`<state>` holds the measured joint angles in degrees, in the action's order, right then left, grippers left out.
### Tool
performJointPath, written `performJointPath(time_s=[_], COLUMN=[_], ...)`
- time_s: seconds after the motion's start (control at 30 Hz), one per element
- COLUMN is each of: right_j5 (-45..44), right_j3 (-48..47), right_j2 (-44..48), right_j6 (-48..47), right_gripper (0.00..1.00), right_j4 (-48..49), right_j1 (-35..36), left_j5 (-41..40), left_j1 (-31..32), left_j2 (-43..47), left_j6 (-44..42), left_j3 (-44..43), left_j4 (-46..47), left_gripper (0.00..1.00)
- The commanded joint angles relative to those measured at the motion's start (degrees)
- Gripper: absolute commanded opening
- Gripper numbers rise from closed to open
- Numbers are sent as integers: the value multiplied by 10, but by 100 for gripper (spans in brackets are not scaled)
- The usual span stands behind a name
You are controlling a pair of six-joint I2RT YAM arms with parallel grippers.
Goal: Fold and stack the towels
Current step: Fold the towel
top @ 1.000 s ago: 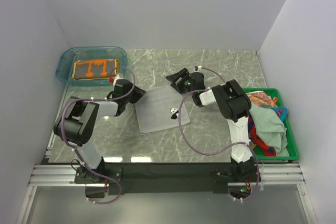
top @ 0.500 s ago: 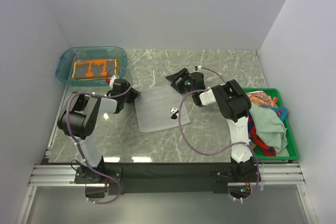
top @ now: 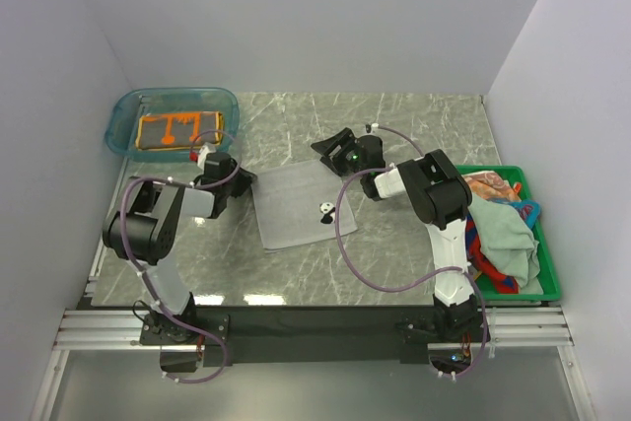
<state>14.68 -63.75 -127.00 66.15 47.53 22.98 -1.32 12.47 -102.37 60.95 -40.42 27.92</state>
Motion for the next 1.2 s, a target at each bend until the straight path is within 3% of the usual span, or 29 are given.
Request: performJointPath(time_s=[0.0, 0.43, 0.63, 0.73, 0.77, 0.87, 0.97, 1.17], right_j5=[-20, -40, -48, -48, -51, -67, -101, -146], right_j3=[-1, -30, -37, -45, -50, -61, -64, -34], right_j2=[3, 15, 64, 104, 125, 162, 192, 252], right_j6=[-23, -73, -118, -159, -185, -244, -296, -389], right_gripper=[73, 73, 74, 74, 74, 74, 71, 45], right_j4=[-41, -100, -126, -151, -164, -245, -355, -511], right_j1=[-4, 14, 15, 16, 15, 17, 20, 40], left_j5=[-44, -73, -114, -121, -130, -139, -149, -141], left_j1=[-12, -10, 14, 38, 46, 76, 112, 162], left_j2=[22, 113, 203, 247, 255, 269, 251, 210], left_j6=[-19, -33, -58, -65, -65, -75, -88, -100], left_j3=[18, 18, 7, 12, 11, -8, -43, -90], left_j4=[-72, -132, -210, -228, -235, -277, -340, -400], left_gripper=[21, 26, 44, 60, 70, 84, 83, 67])
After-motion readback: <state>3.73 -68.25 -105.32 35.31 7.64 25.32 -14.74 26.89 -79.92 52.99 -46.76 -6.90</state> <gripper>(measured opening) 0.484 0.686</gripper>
